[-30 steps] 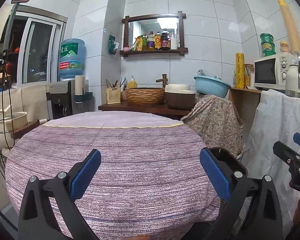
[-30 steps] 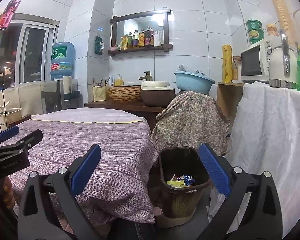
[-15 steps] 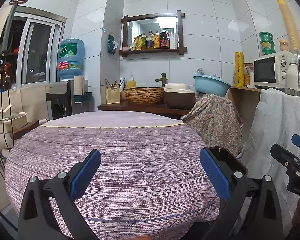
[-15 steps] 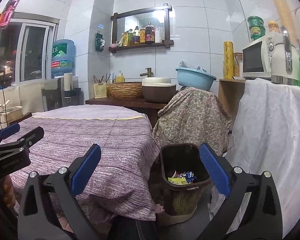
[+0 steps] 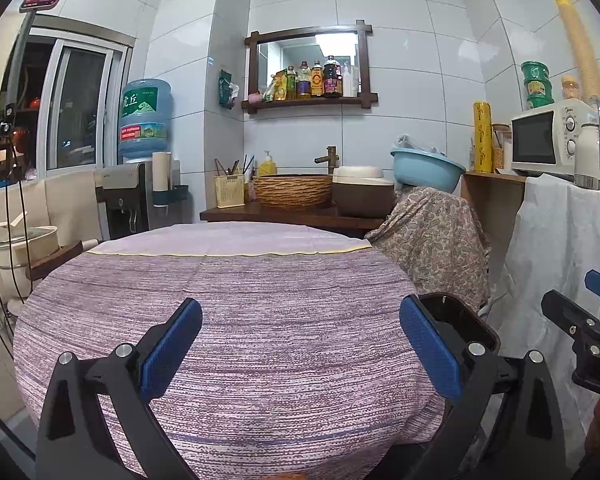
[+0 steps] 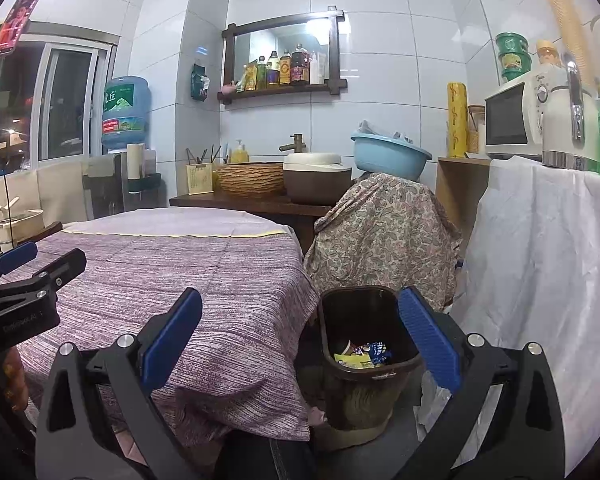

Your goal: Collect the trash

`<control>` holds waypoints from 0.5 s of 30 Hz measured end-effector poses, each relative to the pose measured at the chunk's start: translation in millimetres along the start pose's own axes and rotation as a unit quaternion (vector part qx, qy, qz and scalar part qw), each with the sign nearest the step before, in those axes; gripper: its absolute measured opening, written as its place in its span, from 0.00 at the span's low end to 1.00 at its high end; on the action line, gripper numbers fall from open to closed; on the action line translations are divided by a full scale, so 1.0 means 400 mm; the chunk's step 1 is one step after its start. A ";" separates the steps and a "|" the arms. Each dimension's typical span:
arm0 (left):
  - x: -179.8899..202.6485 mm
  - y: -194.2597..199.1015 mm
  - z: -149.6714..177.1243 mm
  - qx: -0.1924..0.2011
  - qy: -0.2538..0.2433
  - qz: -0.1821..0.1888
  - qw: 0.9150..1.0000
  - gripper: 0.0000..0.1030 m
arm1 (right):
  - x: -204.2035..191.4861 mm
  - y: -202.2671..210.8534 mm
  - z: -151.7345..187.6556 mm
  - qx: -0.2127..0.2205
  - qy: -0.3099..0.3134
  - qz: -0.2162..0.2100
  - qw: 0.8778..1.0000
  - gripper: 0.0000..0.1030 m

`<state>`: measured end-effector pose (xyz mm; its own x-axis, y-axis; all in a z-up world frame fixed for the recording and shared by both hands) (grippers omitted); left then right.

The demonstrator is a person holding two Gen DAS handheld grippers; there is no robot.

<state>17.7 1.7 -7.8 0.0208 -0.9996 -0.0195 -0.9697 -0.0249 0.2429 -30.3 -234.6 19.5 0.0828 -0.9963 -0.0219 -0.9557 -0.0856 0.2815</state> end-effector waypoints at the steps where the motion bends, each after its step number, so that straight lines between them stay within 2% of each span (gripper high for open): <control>1: 0.001 0.002 -0.001 0.001 0.000 -0.001 1.000 0.95 | 0.000 -0.004 0.001 -0.003 -0.001 -0.002 1.000 0.95; 15: -0.012 0.009 -0.001 0.001 0.008 -0.004 1.000 0.95 | -0.006 -0.002 0.002 -0.002 0.001 -0.007 1.000 0.95</control>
<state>14.3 6.4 -6.5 0.0328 -0.9994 -0.0061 -0.9700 -0.0333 0.2410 -30.2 -232.0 18.5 0.0961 -0.9951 -0.0241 -0.9535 -0.0990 0.2845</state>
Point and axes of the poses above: each gripper's, at about its wrist camera, not at the fingertips, and y roughly against the way its jaws point, x to its right, z to its underside, the point moved 4 cm from there along -y, roughly the way its jaws point, and after that the axes turned 3 degrees about -z, right-handed, at the moved point
